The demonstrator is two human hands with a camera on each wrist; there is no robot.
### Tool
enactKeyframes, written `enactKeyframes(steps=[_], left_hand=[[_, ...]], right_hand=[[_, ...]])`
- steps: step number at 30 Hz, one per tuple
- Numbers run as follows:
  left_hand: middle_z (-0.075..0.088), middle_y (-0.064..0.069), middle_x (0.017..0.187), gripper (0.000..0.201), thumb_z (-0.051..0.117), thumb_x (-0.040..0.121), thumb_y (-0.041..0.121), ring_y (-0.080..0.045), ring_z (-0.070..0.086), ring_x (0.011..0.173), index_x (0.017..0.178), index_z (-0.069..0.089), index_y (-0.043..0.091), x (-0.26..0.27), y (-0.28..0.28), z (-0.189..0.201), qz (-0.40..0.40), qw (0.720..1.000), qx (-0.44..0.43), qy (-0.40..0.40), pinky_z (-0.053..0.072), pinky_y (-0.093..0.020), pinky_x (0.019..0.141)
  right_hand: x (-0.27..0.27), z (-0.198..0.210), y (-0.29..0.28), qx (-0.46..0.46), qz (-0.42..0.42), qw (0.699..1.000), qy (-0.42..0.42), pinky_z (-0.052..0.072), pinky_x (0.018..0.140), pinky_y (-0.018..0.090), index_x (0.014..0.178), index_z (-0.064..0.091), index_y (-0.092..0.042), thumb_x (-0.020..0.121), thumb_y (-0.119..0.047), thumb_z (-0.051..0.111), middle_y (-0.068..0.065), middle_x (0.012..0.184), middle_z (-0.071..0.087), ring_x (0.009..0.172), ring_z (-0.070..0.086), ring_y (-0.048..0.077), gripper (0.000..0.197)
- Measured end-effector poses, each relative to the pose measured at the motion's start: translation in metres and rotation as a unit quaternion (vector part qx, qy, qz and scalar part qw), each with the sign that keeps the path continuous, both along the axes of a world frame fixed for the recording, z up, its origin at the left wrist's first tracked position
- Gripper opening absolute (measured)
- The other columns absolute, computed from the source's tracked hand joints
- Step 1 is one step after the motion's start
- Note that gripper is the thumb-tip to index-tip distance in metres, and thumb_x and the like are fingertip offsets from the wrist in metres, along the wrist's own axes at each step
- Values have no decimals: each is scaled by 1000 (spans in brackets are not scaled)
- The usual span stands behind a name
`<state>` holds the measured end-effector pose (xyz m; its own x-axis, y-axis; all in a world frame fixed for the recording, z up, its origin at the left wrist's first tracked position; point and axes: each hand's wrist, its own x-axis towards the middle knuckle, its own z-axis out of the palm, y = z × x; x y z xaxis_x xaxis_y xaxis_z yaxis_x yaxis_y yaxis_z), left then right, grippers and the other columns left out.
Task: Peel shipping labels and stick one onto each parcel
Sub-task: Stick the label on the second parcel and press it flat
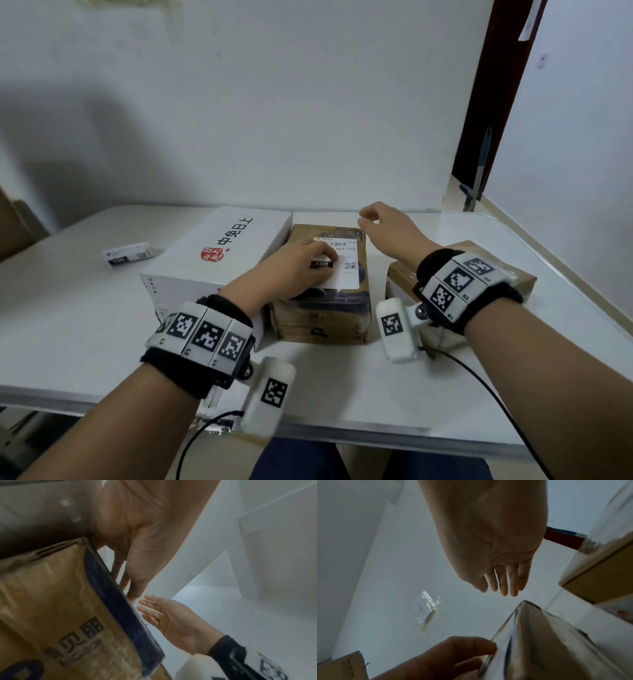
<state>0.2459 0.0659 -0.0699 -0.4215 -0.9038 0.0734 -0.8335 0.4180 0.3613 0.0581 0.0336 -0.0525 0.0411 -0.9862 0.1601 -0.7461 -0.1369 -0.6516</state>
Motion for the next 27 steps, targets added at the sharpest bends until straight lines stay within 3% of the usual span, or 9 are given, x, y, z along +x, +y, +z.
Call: enactKeyframes(steps=[3,6,9,12,16,18,21,24,27], left_hand=[[36,2,146,52,61,89,42,-16,40,129,136,46,28,8,-7,3,25,999,20,15,32,-28,107],[21,2,157,86,63,80,58,-19,21,145,149,22,29,16,-13,0,69,994,75,25,22,-36,115],[43,1,147,96,66,72,66,-20,40,133,149,19,34,25,-18,-7,100,980,153,77,32,-33,110],[55,3,134,100,71,69,65,-19,52,118,148,22,29,30,-22,-10,110,967,189,132,42,-33,102],[56,2,129,100,72,70,61,-19,53,112,149,20,27,29,-26,-11,106,963,200,143,44,-34,99],[61,5,119,93,76,68,57,-17,58,104,143,28,29,29,-29,-12,103,953,224,175,50,-33,92],[65,6,103,68,78,73,45,-10,62,87,125,38,26,29,-31,-11,100,940,246,215,52,-25,73],[66,6,102,62,78,76,37,-8,64,85,125,41,27,29,-31,-8,92,930,263,240,51,-18,61],[68,1,112,76,82,71,39,-18,67,98,133,41,24,31,-32,-7,84,922,288,244,55,-26,68]], right_hand=[[10,1,-6,16,-1,1000,-23,35,93,25,139,43,-12,102,-32,37,5,140,50,127,46,19,43],[22,-6,-11,70,13,997,17,29,108,31,148,30,-7,104,-32,30,12,152,36,139,35,26,50],[33,-15,-17,126,27,990,55,27,114,38,148,21,1,104,-31,27,18,154,27,141,29,31,55],[33,-11,-21,178,39,981,61,20,118,41,152,9,-4,104,-38,26,11,160,16,146,20,28,61],[20,12,-30,212,38,976,4,15,117,34,152,22,-6,103,-40,30,6,159,22,146,21,24,59],[19,22,-34,206,33,978,4,16,117,35,151,26,-6,103,-40,31,6,159,24,146,22,24,58],[27,16,-40,191,36,976,102,18,117,39,152,19,-5,104,-39,26,10,160,18,147,20,27,59],[34,-7,-39,159,56,964,204,16,119,44,150,16,-3,104,-39,23,15,161,10,148,13,29,59],[34,-25,-40,124,57,967,215,8,121,45,152,8,-1,103,-42,22,14,162,-1,150,-2,27,65]])
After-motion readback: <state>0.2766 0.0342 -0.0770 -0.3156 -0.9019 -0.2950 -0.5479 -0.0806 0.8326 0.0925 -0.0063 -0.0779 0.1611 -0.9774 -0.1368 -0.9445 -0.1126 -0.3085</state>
